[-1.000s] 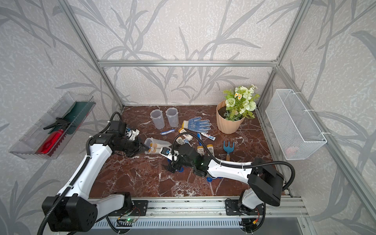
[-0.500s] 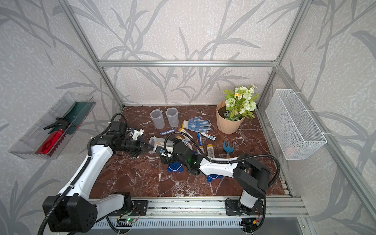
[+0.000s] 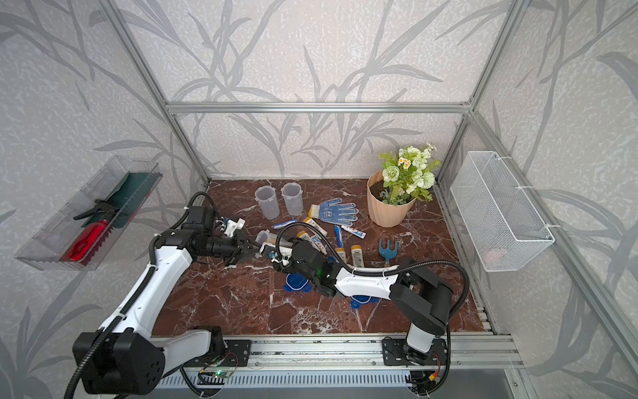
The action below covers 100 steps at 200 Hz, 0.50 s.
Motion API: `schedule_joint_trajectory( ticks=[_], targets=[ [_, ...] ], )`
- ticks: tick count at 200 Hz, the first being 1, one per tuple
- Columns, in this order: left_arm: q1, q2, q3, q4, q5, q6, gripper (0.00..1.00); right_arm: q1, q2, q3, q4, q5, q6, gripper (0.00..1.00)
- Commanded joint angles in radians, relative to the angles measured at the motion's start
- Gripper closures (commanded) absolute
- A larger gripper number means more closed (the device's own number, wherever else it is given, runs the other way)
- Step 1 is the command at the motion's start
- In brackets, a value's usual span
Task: Take out toiletry kits
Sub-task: 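Pour the toiletry kits out of the container.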
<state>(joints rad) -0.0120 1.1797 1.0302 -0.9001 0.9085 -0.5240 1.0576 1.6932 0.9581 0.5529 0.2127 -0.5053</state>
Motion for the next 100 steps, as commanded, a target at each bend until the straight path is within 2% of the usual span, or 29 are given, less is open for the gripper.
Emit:
schedule_joint_trajectory(
  ticks=[1, 14, 36, 73, 100],
  targets=[
    [-0.003, -0.018, 0.0, 0.005, 0.035, 0.017, 0.45, -0.028, -0.077, 0.016, -0.083, 0.039, 0.088, 0.45],
    [-0.003, -0.027, 0.005, -0.008, -0.005, 0.019, 0.38, -0.064, -0.098, 0.032, -0.187, 0.028, 0.124, 0.46],
    [-0.003, -0.035, 0.016, -0.028, -0.066, 0.034, 0.36, -0.1, -0.107, 0.091, -0.425, 0.008, 0.15, 0.51],
    [0.001, -0.01, 0.016, -0.055, -0.158, 0.045, 0.32, -0.149, -0.059, 0.174, -0.673, 0.085, 0.13, 0.54],
    [0.003, -0.021, 0.01, -0.054, -0.195, 0.044, 0.27, -0.228, -0.018, 0.252, -0.848, 0.082, 0.163, 0.55]
  ],
)
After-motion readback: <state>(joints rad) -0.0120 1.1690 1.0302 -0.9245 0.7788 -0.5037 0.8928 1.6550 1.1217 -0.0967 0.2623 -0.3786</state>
